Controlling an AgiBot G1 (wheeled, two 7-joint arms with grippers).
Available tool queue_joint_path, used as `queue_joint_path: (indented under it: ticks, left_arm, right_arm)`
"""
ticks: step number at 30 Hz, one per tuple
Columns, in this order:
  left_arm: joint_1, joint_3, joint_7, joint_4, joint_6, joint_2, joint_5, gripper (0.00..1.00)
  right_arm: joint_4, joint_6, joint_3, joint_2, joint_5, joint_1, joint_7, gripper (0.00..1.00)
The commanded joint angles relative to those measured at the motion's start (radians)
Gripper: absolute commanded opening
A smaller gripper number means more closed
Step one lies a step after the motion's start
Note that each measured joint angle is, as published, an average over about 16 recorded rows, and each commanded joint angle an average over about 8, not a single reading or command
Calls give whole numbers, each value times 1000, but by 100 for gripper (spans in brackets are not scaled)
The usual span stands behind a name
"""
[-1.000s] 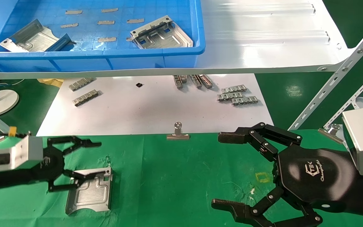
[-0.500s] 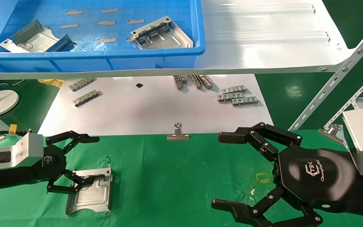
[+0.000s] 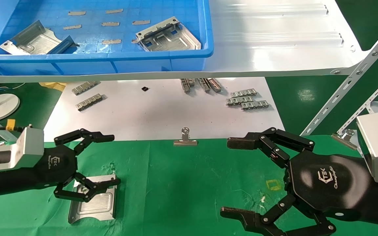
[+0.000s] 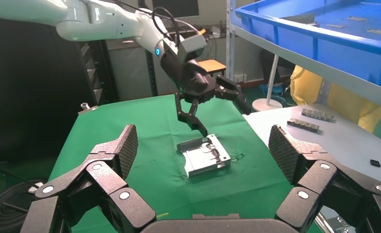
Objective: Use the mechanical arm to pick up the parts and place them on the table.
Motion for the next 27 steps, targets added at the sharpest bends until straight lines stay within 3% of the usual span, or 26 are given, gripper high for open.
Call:
queue_joint_path:
  ticks: [1, 27]
  left_arm:
    - [16, -21, -30, -35, -4, -5, -4, 100]
    - [221, -290, -414, -490, -52, -72, -54, 100]
  right_arm:
    - [0, 0, 0, 0, 0, 0, 0, 100]
    - [0, 0, 0, 0, 0, 0, 0, 100]
